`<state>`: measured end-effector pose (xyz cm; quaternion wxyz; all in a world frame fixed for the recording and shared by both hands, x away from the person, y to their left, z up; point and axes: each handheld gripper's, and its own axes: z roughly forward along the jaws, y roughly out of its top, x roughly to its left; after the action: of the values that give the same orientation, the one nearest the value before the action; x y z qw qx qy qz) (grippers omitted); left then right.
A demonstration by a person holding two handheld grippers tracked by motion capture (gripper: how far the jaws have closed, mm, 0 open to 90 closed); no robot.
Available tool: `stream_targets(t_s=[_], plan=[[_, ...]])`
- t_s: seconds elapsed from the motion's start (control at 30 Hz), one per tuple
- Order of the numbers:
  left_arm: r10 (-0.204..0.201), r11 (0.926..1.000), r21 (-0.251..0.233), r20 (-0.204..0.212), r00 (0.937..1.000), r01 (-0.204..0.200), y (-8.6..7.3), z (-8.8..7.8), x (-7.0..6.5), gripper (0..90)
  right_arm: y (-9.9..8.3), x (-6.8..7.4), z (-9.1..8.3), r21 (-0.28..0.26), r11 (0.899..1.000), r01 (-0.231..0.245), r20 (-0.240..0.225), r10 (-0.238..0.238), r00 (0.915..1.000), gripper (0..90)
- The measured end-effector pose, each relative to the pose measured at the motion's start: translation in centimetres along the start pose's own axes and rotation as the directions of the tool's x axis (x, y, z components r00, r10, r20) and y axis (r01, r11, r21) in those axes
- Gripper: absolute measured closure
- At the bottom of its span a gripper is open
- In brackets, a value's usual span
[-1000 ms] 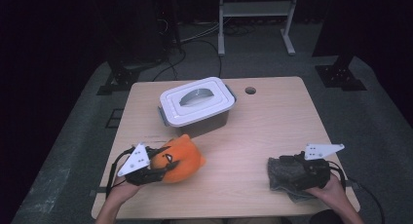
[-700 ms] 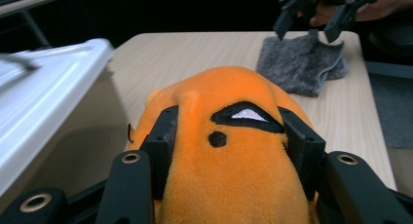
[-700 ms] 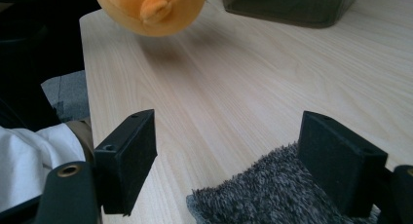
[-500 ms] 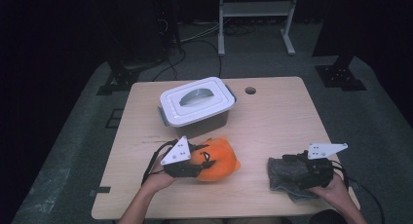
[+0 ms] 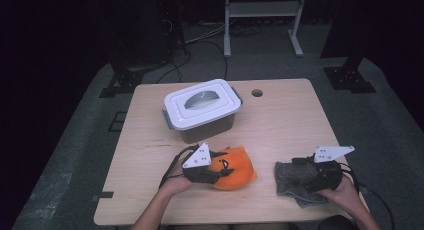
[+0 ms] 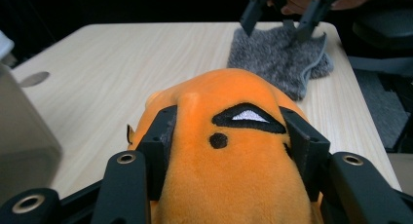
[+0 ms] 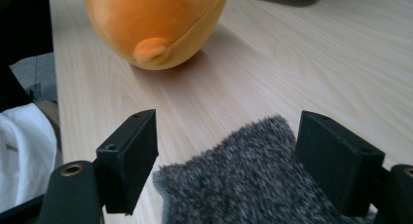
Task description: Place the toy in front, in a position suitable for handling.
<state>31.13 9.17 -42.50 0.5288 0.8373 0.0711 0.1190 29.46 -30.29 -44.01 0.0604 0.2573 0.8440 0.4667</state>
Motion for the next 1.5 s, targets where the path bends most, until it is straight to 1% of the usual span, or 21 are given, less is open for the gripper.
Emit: stream_targets(t_s=[0.13, 0.33, 0.4, 0.47, 0.53, 0.63, 0.67, 0.73, 0.77, 0.83, 0.93, 1.0, 1.03, 1.07, 1.1, 1.17, 1.2, 1.27, 1.3, 1.37, 1.5], plan=[[0.015, 0.9998, 0.011, 0.015, 0.9998, -0.015, -0.2, 0.7, -0.3, 44.7, -0.4, -0.8, 0.6, 0.034, 0.999, -0.004, 0.002, 0.004, 1.0, 23.3], [0.007, 0.9999, 0.009, 0.025, 0.9997, -0.007, -0.5, 0.8, -0.3, 42.0, -0.7, -1.1, 1.3, 0.082, 0.997, 0.015, 0.013, -0.016, 0.9998, 27.5], [0.003, 0.9999, 0.011, 0.023, 0.9997, -0.003, -0.7, 0.8, -0.3, 40.5, -1.1, -1.6, 2.2, 0.151, 0.988, 0.038, 0.031, -0.043, 0.9986, 30.0], [-0.001, 0.9999, 0.013, 0.012, 0.9999, 0.0, -0.6, 0.8, -0.3, 38.6, -1.3, -1.8, 2.6, 0.187, 0.982, 0.04, 0.031, -0.046, 0.9985, 32.9], [0.0, 0.9999, 0.014, 0.01, 0.9999, 0.0, -0.6, 0.8, -0.3, 37.9, -1.4, -1.8, 2.7, 0.193, 0.98, 0.048, 0.032, -0.055, 0.998, 34.2], [-0.005, 1.0, 0.009, 0.005, 1.0, 0.005, -0.6, 0.8, -0.2, 31.0, -1.8, -1.7, 2.8, 0.211, 0.974, 0.08, 0.047, -0.091, 0.9947, 44.5], [-0.016, 0.9999, 0.004, 0.005, 0.9999, 0.016, -0.6, 0.7, -0.1, 31.0, -1.8, -1.7, 2.8, 0.211, 0.974, 0.08, 0.047, -0.091, 0.9947, 44.5], [-0.047, 0.9988, -0.016, 0.007, 0.9989, 0.047, -0.5, 0.3, 0.1, 26.1, -2.0, -1.6, 2.8, 0.204, 0.975, 0.089, 0.066, -0.104, 0.9924, 52.1], [-0.057, 0.9979, -0.029, 0.011, 0.9983, 0.057, -0.6, 0.0, 0.2, 26.1, -2.0, -1.6, 2.7, 0.204, 0.975, 0.093, 0.07, -0.109, 0.9916, 55.9], [-0.057, 0.998, -0.027, 0.006, 0.9983, 0.057, -0.6, -0.2, 0.2, 25.7, -2.1, -1.6, 2.6, 0.199, 0.976, 0.093, 0.074, -0.109, 0.9912, 61.7], [-0.065, 0.9979, -0.003, 0.011, 0.9978, 0.065, -0.8, -0.4, 0.2, 25.0, -2.2, -1.6, 2.4, 0.196, 0.977, 0.081, 0.078, -0.098, 0.9921, 71.3], [-0.056, 0.9984, 0.004, 0.012, 0.9983, 0.056, -0.9, -0.3, 0.2, 25.8, -2.2, -1.7, 2.4, 0.195, 0.978, 0.074, 0.077, -0.09, 0.9929, 73.0], [-0.036, 0.9992, 0.017, 0.019, 0.9992, 0.035, -1.0, -0.2, -0.1, 31.1, -2.2, -1.8, 2.3, 0.198, 0.978, 0.065, 0.075, -0.082, 0.9938, 76.0], [-0.036, 0.9992, 0.017, 0.019, 0.9992, 0.035, -1.0, -0.2, -0.1, 32.6, -2.2, -1.8, 2.3, 0.198, 0.978, 0.065, 0.075, -0.082, 0.9938, 76.0], [-0.019, 0.9994, 0.03, 0.018, 0.9997, 0.019, -0.9, -0.1, -0.2, 34.3, -2.0, -1.8, 2.2, 0.207, 0.976, 0.063, 0.068, -0.078, 0.9946, 77.3], [-0.008, 0.9992, 0.038, 0.015, 0.9999, 0.008, -0.9, -0.1, -0.2, 35.1, -1.9, -1.8, 2.2, 0.209, 0.976, 0.067, 0.067, -0.082, 0.9943, 77.5], [-0.009, 0.9993, 0.035, 0.016, 0.9998, 0.008, -0.8, 0.0, -0.3, 35.8, -1.4, -1.5, 1.8, 0.179, 0.981, 0.075, 0.052, -0.086, 0.995, 77.5], [-0.008, 0.9994, 0.034, 0.017, 0.9998, 0.008, -0.8, 0.1, -0.3, 35.8, -1.0, -1.3, 1.6, 0.163, 0.984, 0.074, 0.044, -0.082, 0.9957, 77.5], [-0.011, 0.9994, 0.032, 0.019, 0.9998, 0.011, -0.8, 0.1, -0.2, 35.7, 0.3, -0.6, 1.2, 0.103, 0.991, 0.089, 0.017, -0.091, 0.9957, 77.4], [-0.01, 0.9995, 0.032, 0.02, 0.9997, 0.009, -0.8, 0.2, -0.2, 35.8, 1.8, 0.1, 1.1, 0.056, 0.992, 0.113, -0.017, -0.112, 0.9935, 77.3], [0.0, 0.9995, 0.032, 0.022, 0.9998, 0.0, -0.8, 0.2, -0.3, 35.7, 4.5, 1.6, 2.0, -0.006, 0.986, 0.164, -0.082, -0.164, 0.983, 77.1]])
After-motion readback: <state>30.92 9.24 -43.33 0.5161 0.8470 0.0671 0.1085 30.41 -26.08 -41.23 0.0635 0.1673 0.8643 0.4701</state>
